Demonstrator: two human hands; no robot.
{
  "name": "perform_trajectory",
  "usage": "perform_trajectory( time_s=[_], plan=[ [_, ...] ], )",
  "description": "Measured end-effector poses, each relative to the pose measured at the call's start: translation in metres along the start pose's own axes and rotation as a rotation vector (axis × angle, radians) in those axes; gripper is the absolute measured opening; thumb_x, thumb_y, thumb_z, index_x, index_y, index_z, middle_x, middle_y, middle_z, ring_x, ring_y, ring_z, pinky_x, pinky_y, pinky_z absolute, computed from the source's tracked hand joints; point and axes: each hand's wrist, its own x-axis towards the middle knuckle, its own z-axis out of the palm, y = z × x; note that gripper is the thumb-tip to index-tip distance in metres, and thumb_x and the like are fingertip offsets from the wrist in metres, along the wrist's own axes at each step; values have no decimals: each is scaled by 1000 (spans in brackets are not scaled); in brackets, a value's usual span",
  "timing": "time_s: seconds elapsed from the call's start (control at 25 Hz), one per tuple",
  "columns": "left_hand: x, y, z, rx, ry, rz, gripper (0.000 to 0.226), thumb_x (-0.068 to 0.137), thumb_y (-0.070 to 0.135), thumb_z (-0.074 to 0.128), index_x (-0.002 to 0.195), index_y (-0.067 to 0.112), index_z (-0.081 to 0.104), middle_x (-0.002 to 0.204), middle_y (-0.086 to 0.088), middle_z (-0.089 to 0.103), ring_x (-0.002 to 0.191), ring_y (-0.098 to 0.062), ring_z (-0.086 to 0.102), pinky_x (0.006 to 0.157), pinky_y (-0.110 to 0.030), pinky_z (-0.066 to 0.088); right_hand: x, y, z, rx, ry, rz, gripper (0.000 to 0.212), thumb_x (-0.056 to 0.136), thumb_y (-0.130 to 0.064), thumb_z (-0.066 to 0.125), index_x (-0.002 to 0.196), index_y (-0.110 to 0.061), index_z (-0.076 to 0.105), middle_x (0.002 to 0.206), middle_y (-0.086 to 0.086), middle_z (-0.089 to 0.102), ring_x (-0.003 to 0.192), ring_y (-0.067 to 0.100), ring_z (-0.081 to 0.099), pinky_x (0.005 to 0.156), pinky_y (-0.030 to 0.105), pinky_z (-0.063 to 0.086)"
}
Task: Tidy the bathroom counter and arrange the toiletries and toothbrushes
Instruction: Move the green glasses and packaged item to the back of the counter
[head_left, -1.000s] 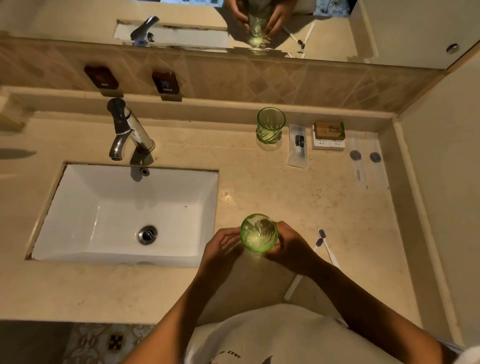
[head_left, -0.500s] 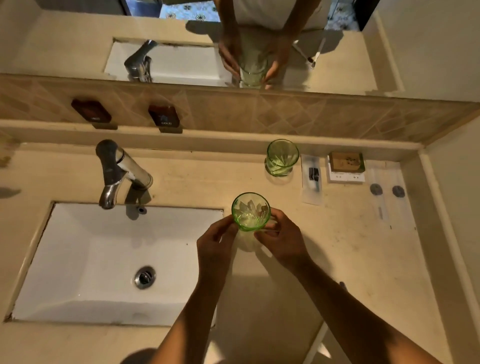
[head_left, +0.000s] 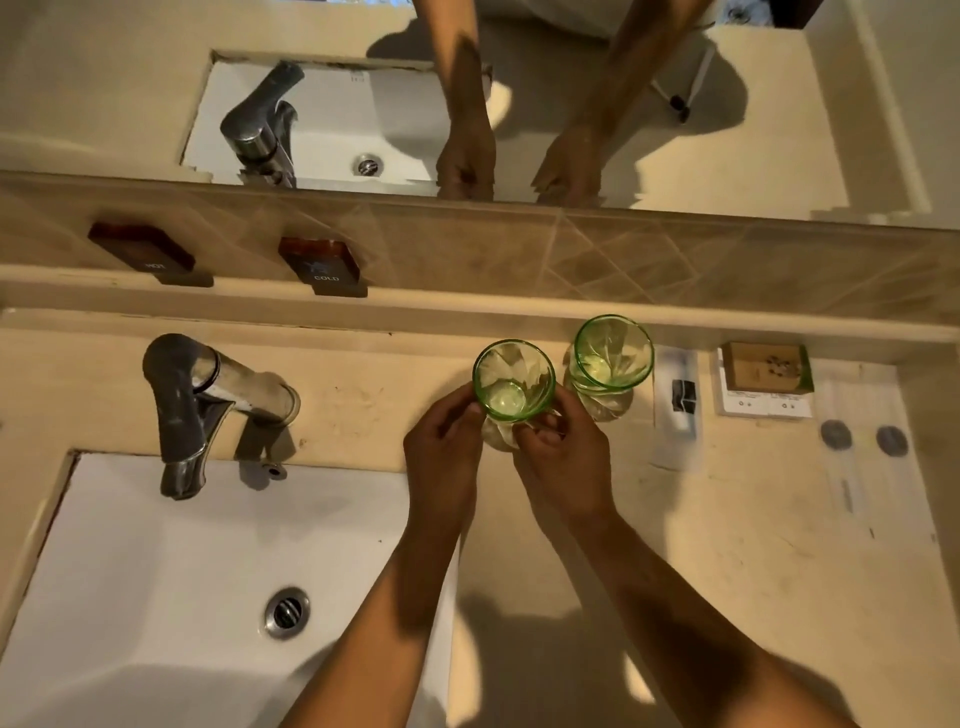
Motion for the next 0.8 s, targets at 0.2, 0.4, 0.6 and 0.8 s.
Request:
perform_trajectory(
  time_s=[0.2,0.4,0.6,0.8],
  plan=[
    [13,-3,4,62,0,11,37,95,0,58,105,31,73,98,19,77,96,1,70,77,-11,52,9,7,12,87,17,35,53,79,-6,71,126,-30,62,108,-6,76,96,9,74,87,38,62],
    [21,-2,12,61,-3,19,34,96,-2,55,118,21,70,106,15,74,97,6,68,77,-8,50,21,10,17,98,11,59,54,79,-8,70,127,-30,60,112,-3,75,100,14,73,91,45,60],
    [26,-4,18,27,-16,-13,42,95,-5,52,131,12,65,122,1,72,110,-2,67,92,-16,54,25,6,21,110,3,33,54,83,-4,67,131,-27,59,112,-4,75,98,8,73,86,29,59],
    [28,-3,20,-17,-26,-48,49,93,-12,50,137,8,59,130,-3,69,116,-2,64,98,-16,51,25,3,21,72,-16,8,54,87,-7,63,134,-32,56,115,-7,73,102,9,70,88,30,60]
  ],
)
